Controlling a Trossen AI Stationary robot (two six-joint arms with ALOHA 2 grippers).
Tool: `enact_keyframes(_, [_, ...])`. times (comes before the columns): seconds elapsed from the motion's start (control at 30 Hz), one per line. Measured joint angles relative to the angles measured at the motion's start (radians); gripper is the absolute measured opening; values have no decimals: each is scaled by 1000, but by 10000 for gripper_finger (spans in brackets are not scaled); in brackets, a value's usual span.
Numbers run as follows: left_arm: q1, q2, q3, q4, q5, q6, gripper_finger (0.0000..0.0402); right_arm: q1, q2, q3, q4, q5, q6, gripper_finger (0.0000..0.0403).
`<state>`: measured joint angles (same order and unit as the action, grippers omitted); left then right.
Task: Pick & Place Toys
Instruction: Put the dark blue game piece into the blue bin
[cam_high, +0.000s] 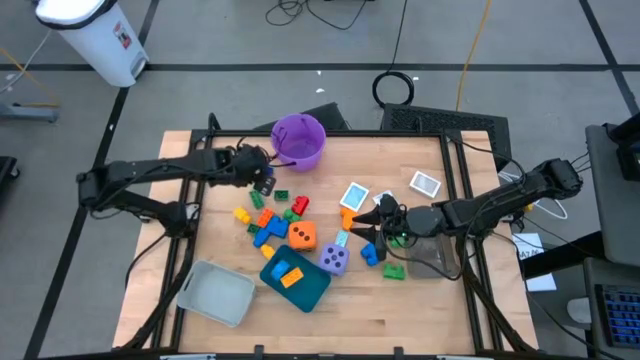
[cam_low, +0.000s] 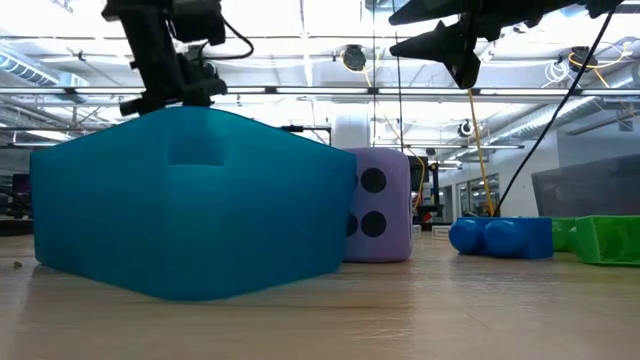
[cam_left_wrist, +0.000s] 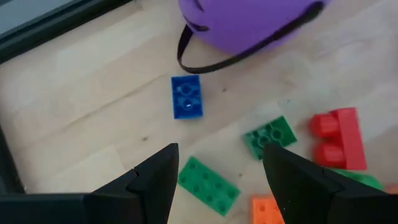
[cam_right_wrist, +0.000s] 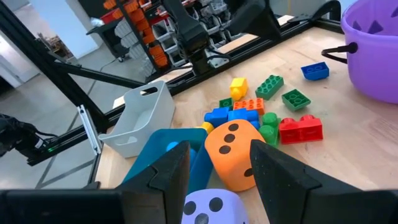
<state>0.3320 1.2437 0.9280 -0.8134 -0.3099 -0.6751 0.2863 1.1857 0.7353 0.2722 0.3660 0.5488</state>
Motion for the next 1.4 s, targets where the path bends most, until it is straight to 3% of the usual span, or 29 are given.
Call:
enact_keyframes(0.33, [186, 3, -79, 180, 122, 180, 251, -51, 0, 0, -9, 2, 28, 160])
enact_keyframes(0.63, [233, 120, -86, 253, 207, 284, 333, -135, 0, -1, -16, 0, 70, 160])
enact_keyframes(0.9, [234, 246, -86, 289, 193, 289, 383, -162, 0, -1, -16, -1, 69, 160])
enact_keyframes(1.13, [244, 310, -85, 326, 181, 277, 385, -163, 0, -1, -24, -1, 69, 160])
enact_keyframes(1.4, [278, 376, -85, 354, 223, 266, 356, -163, 0, -1, -43, -1, 94, 160])
